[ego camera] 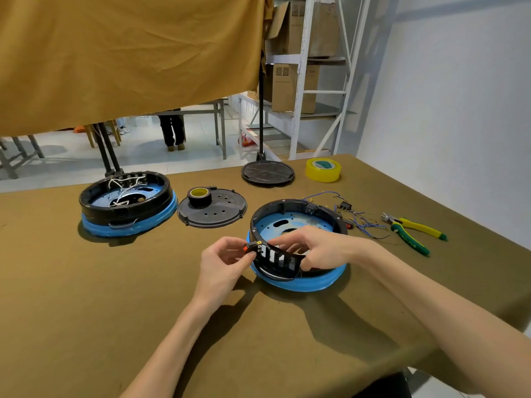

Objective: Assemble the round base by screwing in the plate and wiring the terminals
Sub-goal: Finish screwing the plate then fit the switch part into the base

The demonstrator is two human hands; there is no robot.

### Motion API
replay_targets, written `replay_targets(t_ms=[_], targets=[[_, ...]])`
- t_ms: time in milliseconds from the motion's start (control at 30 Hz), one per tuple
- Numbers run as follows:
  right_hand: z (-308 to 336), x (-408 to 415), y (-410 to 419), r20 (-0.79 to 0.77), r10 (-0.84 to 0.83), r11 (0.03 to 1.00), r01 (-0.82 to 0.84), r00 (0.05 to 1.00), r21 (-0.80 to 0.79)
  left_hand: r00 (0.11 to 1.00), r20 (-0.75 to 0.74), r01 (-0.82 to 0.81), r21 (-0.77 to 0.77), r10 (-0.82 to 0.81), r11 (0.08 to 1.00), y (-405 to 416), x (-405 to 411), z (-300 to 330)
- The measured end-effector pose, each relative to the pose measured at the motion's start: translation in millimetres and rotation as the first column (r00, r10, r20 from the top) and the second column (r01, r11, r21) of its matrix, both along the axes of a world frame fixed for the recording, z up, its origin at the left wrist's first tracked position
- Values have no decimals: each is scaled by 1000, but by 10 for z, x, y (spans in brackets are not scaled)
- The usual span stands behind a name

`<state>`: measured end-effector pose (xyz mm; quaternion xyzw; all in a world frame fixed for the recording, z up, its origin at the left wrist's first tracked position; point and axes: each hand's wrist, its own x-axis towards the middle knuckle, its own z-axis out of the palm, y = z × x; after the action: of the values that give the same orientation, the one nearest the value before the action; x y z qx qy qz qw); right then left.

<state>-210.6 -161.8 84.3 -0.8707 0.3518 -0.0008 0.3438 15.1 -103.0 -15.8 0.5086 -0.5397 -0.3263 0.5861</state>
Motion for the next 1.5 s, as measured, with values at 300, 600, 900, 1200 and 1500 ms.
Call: replay_targets(t_ms=[300, 600, 900, 1200, 1500], targets=[[-222, -16, 13, 114, -150, 989, 150, 982, 8, 975, 224, 8, -42, 1, 999, 18, -75, -85], [-264, 171, -98, 121, -181, 975, 194, 976, -108, 964, 255, -62, -50, 72, 997, -54, -160, -100], [-421, 227, -141, 241, -197, 955, 242, 950, -171, 949, 312, -21, -82, 46, 996, -5, -104, -73], [-406, 212, -170, 268, -137, 970, 185, 953, -159, 939, 333, -35, -152, 85, 988, 8, -104, -59], [-309, -6, -246, 242, -59, 991, 86, 969, -106, 915, 401, 38, -220, 55, 975, -57, -134, -29]])
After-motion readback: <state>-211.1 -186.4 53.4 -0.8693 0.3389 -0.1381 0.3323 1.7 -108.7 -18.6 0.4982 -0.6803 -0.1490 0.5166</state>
